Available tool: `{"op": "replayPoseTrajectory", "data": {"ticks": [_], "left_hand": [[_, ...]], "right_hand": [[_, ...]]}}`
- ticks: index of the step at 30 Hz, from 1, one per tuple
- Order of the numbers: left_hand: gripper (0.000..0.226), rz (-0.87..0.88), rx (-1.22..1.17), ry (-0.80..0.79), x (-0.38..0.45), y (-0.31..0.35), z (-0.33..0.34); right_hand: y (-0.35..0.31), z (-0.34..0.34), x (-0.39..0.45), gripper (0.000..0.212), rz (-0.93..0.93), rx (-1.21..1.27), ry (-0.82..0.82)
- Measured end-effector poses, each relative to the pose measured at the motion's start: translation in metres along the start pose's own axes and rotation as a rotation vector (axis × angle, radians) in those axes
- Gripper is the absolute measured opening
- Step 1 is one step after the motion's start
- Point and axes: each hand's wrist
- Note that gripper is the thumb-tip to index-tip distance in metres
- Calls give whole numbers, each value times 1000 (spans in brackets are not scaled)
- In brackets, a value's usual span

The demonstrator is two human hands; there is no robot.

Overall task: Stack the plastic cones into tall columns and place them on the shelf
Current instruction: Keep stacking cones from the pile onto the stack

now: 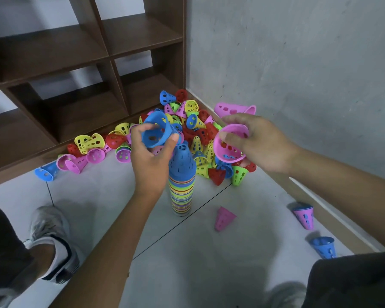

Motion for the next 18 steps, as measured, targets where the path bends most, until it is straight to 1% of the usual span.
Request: {"op": "replayPoseTrajectory", "data": {"ticks": [5, 7, 10, 14, 16, 18], "left_hand": [[67, 25, 8, 52, 6, 15, -5], [71, 12, 1, 46, 9, 20, -7], [64, -15, 5, 10, 14, 23, -12], [45, 17, 109, -70, 15, 28, -17], [43, 29, 138, -88, 17, 26, -19], [49, 36, 222, -98, 18, 22, -22]], "right_hand": [[0, 0, -4, 43, -20, -21, 4], [1, -1, -5, 43, -21, -35, -3], [3, -1, -7, 43, -21, -41, -10], [4, -2, -10, 42, 1, -15, -11], [4, -2, -11, 42, 3, -16, -10], [3, -2, -12, 43, -2, -32, -14]]}}
Point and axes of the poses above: each hand's wrist, its own x-axis towards the middle knuckle, its own z-axis out of the palm, y = z × x, and after that the axes turned 1 degree about x, right-handed
